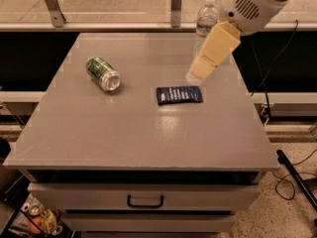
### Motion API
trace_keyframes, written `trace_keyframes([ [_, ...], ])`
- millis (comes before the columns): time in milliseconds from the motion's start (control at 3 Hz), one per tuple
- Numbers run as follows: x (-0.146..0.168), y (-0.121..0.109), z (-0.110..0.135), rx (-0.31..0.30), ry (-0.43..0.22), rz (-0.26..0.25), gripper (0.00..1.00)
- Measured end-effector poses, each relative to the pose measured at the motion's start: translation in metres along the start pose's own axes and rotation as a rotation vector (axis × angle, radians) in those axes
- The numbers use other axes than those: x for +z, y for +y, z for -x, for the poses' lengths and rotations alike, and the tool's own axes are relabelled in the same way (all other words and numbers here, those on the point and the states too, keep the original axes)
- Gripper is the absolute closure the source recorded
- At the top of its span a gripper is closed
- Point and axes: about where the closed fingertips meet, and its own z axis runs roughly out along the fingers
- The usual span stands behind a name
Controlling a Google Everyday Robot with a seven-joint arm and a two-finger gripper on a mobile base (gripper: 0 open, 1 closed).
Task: Place green can upright
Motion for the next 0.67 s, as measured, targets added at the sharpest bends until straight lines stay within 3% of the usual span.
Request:
trace_keyframes([
  [333,0.0146,0.0141,0.0331,0.049,0.058,-0.02,0.0],
  [667,0.0142,0.0138,0.0377,0.074,0.053,-0.031,0.0],
])
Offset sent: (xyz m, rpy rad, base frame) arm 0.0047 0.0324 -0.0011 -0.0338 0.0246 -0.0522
